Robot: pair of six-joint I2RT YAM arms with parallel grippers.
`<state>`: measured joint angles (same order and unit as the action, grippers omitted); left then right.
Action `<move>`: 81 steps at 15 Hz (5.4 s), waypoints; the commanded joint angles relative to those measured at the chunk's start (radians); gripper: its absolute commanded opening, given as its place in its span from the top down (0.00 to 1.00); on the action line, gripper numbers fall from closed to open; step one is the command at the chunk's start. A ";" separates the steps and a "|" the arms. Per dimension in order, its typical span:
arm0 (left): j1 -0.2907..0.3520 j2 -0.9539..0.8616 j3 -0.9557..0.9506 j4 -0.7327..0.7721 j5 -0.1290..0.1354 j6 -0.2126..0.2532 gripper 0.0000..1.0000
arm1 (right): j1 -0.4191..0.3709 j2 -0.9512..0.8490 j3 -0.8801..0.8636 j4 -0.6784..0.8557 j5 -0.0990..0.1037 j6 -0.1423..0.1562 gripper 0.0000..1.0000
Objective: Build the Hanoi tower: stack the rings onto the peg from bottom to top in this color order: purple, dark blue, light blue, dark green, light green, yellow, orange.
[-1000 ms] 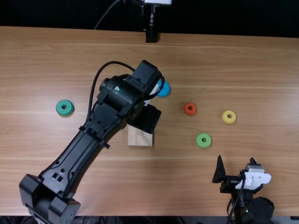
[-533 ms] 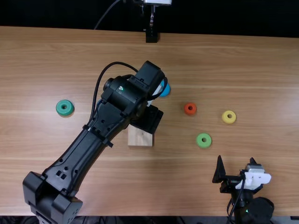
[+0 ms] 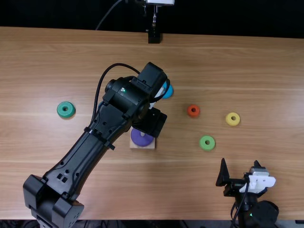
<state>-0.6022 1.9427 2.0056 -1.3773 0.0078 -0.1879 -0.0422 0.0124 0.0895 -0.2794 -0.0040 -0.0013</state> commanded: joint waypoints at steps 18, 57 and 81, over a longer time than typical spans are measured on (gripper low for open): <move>0.314 -0.097 -0.219 0.138 0.014 0.160 0.00 | -0.016 -0.012 -0.076 -0.042 -0.003 -0.002 0.00; 0.363 0.323 -0.242 0.470 -0.061 0.217 1.00 | -0.016 -0.012 -0.076 -0.042 -0.003 -0.002 0.00; 0.128 -0.059 0.033 -0.029 -0.059 -0.116 1.00 | -0.016 -0.012 -0.076 -0.040 -0.003 -0.002 0.00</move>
<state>-0.4633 1.9190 2.0056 -1.4059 -0.0547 -0.2695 -0.0422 0.0128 0.0895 -0.2798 -0.0048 -0.0021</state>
